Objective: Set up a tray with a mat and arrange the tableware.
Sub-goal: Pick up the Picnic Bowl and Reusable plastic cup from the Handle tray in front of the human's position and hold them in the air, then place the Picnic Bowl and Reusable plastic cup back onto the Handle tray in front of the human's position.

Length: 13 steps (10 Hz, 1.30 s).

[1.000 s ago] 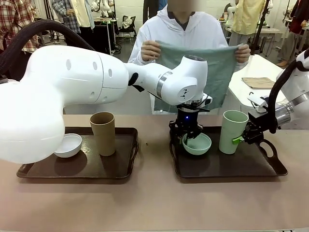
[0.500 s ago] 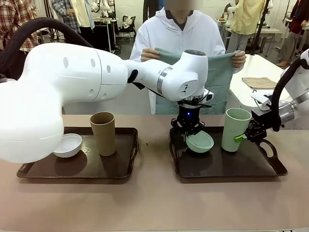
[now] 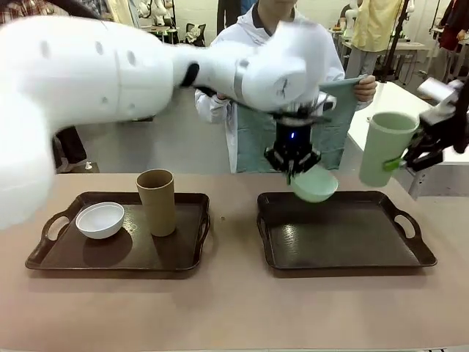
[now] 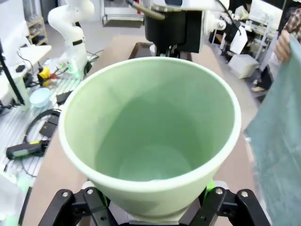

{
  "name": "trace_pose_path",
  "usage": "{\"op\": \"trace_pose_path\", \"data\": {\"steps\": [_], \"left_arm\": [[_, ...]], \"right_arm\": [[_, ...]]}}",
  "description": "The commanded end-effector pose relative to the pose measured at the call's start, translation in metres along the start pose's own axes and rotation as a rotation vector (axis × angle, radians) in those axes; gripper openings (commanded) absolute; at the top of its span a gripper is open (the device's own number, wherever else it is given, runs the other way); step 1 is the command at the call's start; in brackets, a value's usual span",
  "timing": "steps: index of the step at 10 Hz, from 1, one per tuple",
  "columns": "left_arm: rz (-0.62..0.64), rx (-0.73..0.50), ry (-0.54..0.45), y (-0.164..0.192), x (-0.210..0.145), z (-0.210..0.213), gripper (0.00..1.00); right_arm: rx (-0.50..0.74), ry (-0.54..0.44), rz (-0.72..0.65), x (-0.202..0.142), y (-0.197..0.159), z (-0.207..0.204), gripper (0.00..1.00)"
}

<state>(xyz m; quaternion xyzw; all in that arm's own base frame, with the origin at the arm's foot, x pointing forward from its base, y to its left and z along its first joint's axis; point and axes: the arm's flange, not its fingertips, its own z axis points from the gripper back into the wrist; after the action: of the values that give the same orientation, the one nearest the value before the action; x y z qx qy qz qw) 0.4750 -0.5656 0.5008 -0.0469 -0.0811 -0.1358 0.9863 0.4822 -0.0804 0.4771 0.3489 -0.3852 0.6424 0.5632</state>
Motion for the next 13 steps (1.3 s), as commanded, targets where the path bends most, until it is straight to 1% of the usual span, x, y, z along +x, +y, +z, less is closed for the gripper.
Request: {"op": "trace_pose_path", "data": {"steps": [1,3,4,5,6,7,13], "left_arm": [[0.018,0.019,-0.084,-0.003,-0.028,0.046,0.0],[0.037,0.021,-0.166,-0.011,-0.044,0.095,0.0],[0.056,0.023,-0.197,-0.012,-0.05,0.11,0.0],[0.059,0.019,-0.209,-0.009,-0.056,0.117,0.0],[0.014,-0.016,-0.162,-0.017,-0.038,0.116,0.0],[0.014,-0.016,-0.162,-0.017,-0.038,0.116,0.0],[0.014,-0.016,-0.162,-0.017,-0.038,0.116,0.0]], "right_arm": [[-0.034,0.04,-0.006,0.043,0.027,0.012,0.25],[-0.057,0.057,-0.011,0.077,0.041,0.027,0.25],[-0.057,0.064,-0.019,0.081,0.043,0.029,0.25],[-0.052,0.048,-0.042,0.078,0.041,0.031,0.25],[-0.043,0.048,-0.054,0.063,0.036,0.03,0.25],[-0.067,0.053,0.003,0.089,0.042,0.037,0.25],[-0.067,0.053,0.003,0.089,0.042,0.037,0.25]]}}
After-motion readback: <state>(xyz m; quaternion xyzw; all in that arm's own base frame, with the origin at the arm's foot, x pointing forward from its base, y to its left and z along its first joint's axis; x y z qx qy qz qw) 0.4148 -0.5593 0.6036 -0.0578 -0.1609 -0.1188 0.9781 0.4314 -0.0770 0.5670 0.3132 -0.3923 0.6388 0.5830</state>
